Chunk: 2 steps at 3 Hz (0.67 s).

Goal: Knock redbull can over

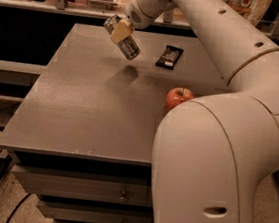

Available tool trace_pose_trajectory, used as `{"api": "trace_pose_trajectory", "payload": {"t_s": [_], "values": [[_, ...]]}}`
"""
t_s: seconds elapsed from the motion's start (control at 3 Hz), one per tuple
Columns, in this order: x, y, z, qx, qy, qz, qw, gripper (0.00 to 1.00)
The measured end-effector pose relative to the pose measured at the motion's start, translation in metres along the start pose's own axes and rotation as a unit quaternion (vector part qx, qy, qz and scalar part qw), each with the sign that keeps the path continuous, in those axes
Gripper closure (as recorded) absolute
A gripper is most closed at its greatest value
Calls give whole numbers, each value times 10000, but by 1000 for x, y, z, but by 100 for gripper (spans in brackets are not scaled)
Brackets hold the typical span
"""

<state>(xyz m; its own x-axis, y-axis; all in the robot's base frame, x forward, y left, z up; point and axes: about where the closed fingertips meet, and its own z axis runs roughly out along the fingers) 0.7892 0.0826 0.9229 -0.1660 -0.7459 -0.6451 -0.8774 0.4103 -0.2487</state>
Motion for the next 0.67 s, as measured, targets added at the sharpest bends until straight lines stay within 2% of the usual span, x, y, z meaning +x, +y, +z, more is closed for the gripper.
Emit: {"api": "trace_pose_trajectory", "payload": {"t_s": [0.33,0.67], "values": [[38,9,3,-219,955,-94,9951,56],[60,16,4,-387,1437,-119,9888,33]]}}
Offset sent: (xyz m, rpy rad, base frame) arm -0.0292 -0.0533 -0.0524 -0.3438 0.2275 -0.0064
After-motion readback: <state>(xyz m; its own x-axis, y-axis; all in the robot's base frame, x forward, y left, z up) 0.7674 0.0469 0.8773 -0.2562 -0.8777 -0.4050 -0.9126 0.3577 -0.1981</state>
